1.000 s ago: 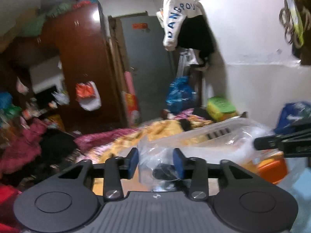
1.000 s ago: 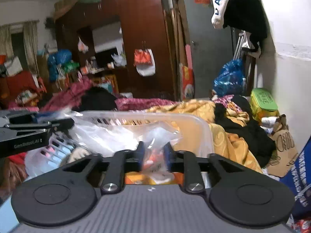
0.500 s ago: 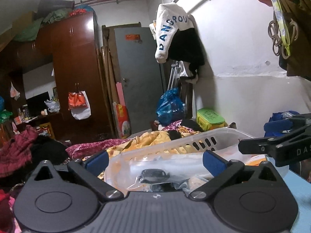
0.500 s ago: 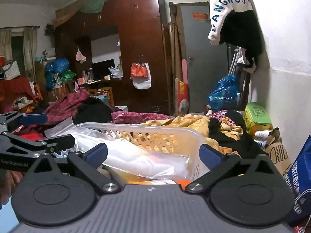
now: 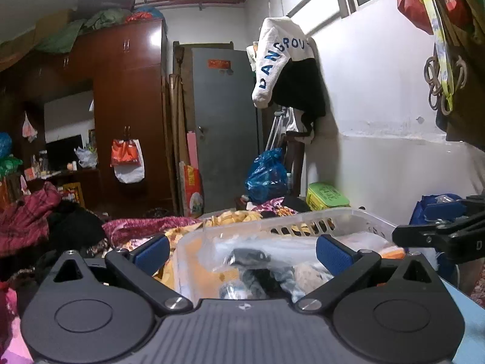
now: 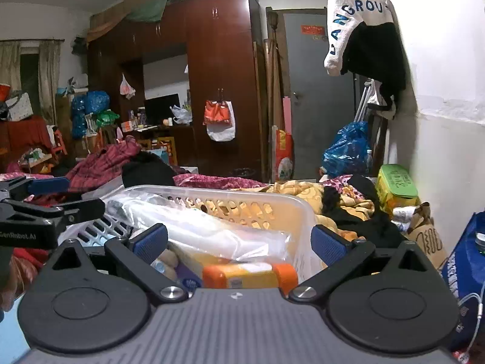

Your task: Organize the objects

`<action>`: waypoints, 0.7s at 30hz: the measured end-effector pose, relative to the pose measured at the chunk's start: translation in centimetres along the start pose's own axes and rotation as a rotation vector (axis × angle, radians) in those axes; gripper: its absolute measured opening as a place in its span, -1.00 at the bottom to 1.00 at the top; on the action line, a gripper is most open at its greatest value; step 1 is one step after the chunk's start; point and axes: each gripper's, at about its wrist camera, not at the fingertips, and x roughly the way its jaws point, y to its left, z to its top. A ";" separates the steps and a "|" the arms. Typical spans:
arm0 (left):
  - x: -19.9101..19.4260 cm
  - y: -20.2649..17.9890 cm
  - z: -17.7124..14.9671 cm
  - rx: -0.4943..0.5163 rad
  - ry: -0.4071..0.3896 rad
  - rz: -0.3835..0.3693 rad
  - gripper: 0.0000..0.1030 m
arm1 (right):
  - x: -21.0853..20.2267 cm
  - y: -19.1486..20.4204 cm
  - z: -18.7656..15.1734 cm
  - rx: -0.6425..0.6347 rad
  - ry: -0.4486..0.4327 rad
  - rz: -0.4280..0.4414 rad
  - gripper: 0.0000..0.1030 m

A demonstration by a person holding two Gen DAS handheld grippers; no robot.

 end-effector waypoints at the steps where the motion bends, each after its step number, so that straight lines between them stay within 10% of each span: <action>1: -0.4 0.1 -0.1 -0.006 0.004 -0.004 1.00 | -0.5 0.2 0.0 -0.005 -0.007 -0.021 1.00; 8: -5.9 -0.4 -0.2 0.003 -0.033 -0.040 1.00 | -5.6 1.8 -0.8 -0.005 -0.117 -0.228 1.00; 15: -12.5 -2.6 -1.3 0.011 -0.114 -0.069 1.00 | -10.8 2.3 -1.5 0.047 -0.014 -0.077 1.00; 21: -9.3 -3.5 -3.8 -0.032 0.008 -0.032 1.00 | -10.5 2.1 -3.1 0.049 0.003 -0.063 1.00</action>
